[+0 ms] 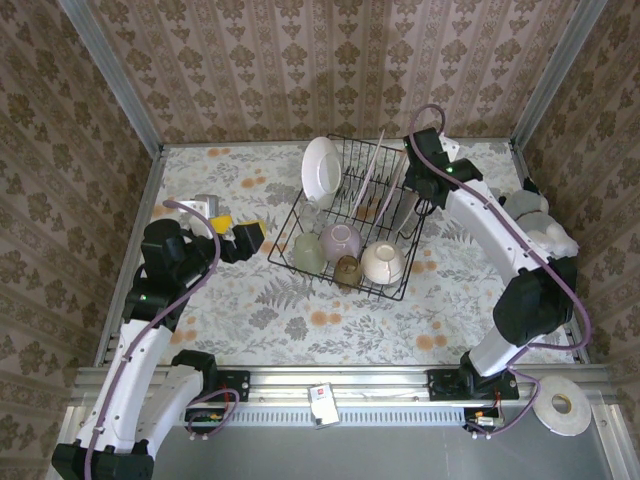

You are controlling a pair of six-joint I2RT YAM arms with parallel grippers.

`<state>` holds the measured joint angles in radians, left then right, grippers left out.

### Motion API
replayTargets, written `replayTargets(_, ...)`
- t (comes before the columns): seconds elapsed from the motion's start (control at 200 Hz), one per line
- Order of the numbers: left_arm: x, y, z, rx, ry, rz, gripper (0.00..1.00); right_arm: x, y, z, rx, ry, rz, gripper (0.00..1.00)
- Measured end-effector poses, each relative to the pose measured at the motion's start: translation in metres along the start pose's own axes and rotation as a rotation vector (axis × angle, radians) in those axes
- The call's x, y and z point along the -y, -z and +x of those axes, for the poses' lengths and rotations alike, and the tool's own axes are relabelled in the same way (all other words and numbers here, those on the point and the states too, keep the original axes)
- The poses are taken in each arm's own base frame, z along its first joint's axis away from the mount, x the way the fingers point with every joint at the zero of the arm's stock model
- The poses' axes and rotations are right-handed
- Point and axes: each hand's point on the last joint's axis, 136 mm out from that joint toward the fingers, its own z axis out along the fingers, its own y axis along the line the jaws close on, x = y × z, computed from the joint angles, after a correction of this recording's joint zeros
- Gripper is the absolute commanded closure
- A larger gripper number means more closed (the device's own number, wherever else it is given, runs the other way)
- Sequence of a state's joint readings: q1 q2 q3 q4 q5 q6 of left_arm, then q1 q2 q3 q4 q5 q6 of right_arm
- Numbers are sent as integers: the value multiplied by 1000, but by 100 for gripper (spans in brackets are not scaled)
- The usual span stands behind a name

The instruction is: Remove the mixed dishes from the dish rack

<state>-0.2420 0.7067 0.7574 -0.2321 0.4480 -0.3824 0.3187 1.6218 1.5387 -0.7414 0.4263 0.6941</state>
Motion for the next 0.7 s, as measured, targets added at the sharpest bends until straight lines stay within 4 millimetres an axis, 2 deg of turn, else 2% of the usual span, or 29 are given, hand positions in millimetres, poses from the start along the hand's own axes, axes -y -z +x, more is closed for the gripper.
replayTargets(0.065,0,0,0,0,0,0,0,-1,0,0,4,2,12,100)
replayTargets(0.27,0,0,1,-3,1,-1,0,-6,5,1,35,51,72,100)
replayTargets(0.435,1,0,2,-8,3,6,0,-15,19,-2,78,112,101,100)
replayTargets(0.565,9,0,3,-17,1,52,0,-19,31,-13,120,126,112,100)
replayTargets(0.7,23,1,0,-15,0,133,0,-16,34,-19,144,134,132,100)
